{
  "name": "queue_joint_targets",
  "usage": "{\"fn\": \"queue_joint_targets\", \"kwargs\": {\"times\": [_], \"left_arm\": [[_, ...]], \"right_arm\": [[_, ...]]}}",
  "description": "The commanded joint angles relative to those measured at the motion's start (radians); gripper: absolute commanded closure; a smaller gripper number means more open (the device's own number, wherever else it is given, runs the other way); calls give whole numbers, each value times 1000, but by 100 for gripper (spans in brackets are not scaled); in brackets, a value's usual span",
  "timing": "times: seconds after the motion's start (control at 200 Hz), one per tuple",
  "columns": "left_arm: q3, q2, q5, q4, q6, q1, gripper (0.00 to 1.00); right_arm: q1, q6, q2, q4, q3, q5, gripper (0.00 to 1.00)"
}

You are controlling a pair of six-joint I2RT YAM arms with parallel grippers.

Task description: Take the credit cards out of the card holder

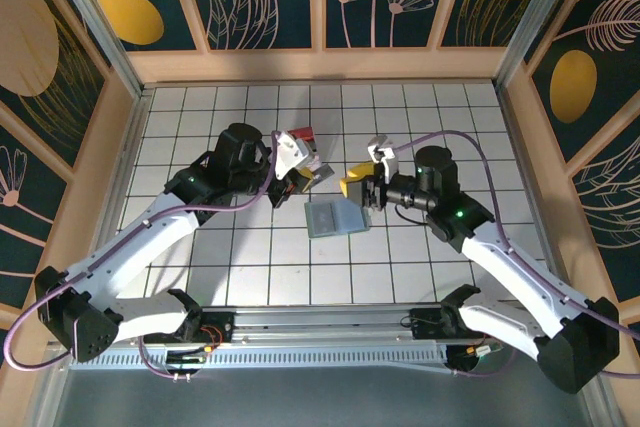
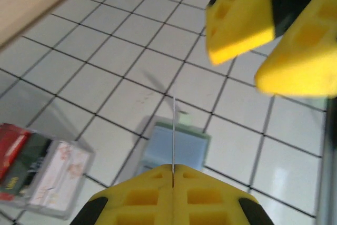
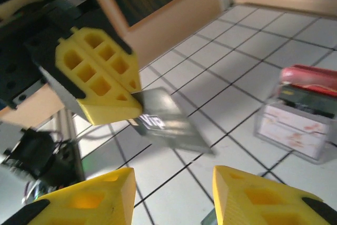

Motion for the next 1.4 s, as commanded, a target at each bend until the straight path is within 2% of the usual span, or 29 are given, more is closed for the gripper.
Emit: {"fn": "queue_joint_targets", "kwargs": {"times": [0.0,0.14,0.35,0.556,0.871,1.396], "left_arm": [[18,48,-108,21,101,9,100],[53,135,-119,21,197,63,100],[138,297,-129,-8,347,161,100],[251,455,-84,-53,440,235,100],[390,647,-39,-128,521,254,100],[475,784,-44,-130,572,267,100]], "right_arm": [[-20,72,-37,25,15,182,54],[-24,112,-57,27,11,282,47],[-25,148,-69,12,16,376,43],[-26,206,-47,-10,33,428,42],[-25,272,-49,-89,57,533,41],[-26,298,-61,-104,48,531,41]]}}
